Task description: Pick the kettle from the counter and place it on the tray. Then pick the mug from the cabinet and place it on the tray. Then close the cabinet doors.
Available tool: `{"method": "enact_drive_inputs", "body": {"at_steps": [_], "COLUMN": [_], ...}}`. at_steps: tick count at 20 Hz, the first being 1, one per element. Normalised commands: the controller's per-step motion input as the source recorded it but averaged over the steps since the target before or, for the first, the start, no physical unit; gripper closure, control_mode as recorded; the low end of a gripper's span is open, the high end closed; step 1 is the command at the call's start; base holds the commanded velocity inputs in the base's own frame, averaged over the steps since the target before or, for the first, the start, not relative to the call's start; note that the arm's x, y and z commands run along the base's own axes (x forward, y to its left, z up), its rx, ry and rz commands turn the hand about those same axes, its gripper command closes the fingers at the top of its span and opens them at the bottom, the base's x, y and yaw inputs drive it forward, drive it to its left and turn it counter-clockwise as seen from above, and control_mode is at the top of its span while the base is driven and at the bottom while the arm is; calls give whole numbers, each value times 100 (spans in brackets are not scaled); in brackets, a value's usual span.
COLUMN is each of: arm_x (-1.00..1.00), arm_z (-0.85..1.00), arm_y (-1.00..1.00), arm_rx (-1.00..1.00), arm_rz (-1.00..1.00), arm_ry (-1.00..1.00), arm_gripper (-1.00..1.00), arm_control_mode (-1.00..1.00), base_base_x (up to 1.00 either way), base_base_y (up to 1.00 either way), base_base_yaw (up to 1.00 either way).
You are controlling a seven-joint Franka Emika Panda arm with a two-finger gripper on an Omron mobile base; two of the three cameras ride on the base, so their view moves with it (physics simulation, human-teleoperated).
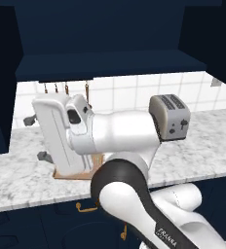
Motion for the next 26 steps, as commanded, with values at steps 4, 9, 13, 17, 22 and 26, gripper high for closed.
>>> {"method": "enact_drive_inputs", "body": {"at_steps": [4, 9, 13, 17, 22, 26], "arm_x": [-42, -30, -15, -11, 29, 41], "arm_z": [40, 20, 20, 12, 0, -4], "arm_y": [25, 38, 56, 53, 64, 61], "arm_rx": [-3, -10, -4, 0, 0, 0], "arm_rz": [0, 0, 0, -3, -13, -14], "arm_ry": [-33, -35, -16, -5, 0, 3], "arm_gripper": [-100, -100, -100, -100, -100, -100], "arm_control_mode": [-100, -100, -100, -100, -100, -100], "base_base_x": [0, 0, 0, 0, 0, 0], "base_base_y": [0, 0, 0, 0, 0, 0], "base_base_yaw": [0, 0, 0, 0, 0, 0]}}
